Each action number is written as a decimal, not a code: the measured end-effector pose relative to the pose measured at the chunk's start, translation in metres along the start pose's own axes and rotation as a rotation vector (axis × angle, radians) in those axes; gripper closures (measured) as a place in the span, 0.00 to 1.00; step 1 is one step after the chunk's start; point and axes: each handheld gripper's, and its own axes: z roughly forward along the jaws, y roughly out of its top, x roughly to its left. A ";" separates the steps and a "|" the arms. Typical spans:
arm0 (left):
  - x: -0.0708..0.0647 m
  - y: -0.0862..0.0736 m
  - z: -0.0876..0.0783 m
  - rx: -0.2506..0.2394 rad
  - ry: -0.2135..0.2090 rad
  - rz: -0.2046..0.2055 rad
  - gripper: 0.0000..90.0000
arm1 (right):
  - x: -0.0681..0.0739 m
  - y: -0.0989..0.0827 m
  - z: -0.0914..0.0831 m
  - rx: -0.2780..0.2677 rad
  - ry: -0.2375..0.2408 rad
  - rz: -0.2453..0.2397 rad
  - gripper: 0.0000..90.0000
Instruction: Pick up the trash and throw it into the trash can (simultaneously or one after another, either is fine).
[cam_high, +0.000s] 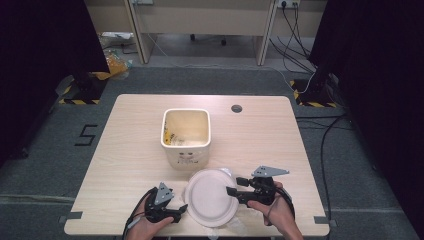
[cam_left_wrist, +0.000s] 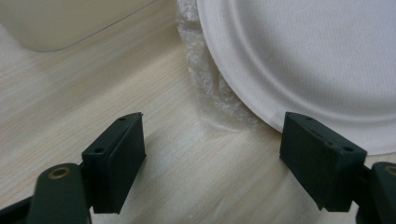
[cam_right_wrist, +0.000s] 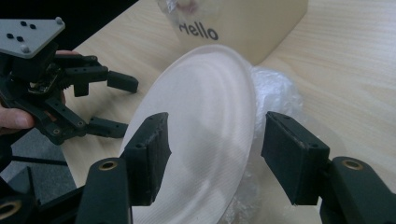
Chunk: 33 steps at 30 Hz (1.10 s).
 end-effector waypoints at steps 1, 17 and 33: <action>-0.001 0.000 0.001 -0.009 0.007 0.001 0.23 | 0.000 0.000 0.001 0.004 0.001 -0.006 0.47; -0.009 0.001 0.002 -0.014 0.042 0.015 0.23 | 0.026 0.015 0.020 0.032 0.101 -0.048 0.60; 0.027 0.001 -0.031 -0.103 0.029 -0.098 0.29 | 0.029 0.027 0.010 -0.107 0.356 0.119 0.93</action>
